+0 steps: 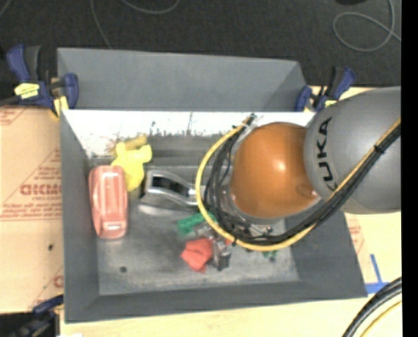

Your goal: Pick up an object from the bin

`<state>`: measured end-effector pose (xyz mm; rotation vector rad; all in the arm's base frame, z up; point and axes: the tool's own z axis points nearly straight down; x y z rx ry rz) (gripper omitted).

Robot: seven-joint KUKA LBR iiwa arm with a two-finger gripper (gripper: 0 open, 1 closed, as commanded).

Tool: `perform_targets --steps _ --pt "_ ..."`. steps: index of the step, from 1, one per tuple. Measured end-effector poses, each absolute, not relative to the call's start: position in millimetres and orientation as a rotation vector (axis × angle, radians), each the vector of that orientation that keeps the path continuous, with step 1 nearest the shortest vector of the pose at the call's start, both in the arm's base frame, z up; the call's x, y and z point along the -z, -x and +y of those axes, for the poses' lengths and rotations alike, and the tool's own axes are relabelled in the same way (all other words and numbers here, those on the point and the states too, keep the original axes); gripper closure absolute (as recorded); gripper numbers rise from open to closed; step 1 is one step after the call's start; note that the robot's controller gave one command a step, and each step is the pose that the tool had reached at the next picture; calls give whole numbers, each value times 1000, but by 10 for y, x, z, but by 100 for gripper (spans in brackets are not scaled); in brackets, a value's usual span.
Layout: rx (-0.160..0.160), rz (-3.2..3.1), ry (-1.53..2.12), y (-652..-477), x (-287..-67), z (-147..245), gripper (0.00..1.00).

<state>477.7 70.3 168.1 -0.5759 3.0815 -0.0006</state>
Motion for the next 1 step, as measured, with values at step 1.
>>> perform_targets --steps 1 --pt "1 3082 575 -4777 -1681 703 100"
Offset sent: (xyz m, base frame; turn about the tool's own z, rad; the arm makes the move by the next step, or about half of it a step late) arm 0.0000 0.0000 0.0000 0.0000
